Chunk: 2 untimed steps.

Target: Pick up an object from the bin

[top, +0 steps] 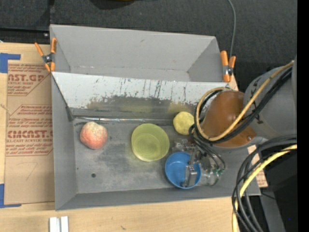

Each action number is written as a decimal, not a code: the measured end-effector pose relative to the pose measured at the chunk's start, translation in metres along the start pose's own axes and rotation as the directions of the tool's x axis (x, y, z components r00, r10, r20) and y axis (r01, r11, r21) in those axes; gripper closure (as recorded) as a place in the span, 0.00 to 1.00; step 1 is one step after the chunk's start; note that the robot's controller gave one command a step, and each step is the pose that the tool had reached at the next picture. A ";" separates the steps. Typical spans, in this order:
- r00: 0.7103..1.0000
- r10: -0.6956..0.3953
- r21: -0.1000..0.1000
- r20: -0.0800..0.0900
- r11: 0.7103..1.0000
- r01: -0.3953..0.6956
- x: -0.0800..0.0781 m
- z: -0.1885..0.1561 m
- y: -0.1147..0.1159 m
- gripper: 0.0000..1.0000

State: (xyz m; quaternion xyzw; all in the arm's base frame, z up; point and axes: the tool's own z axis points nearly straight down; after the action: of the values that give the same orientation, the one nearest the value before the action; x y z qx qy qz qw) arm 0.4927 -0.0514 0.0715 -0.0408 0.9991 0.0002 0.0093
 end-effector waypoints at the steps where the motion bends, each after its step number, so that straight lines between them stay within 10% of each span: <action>1: 0.918 -0.396 -0.011 -0.018 0.918 0.396 -0.024 0.004 -0.012 1.00; 2: 0.919 -0.395 -0.011 -0.018 0.919 0.394 -0.024 0.004 -0.012 1.00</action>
Offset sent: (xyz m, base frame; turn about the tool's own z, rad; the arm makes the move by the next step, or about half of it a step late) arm 0.0000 0.0000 0.0000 0.0000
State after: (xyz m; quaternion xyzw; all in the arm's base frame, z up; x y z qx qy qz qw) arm 0.5175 -0.0613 0.0682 -0.2412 0.9705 0.0016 -0.0009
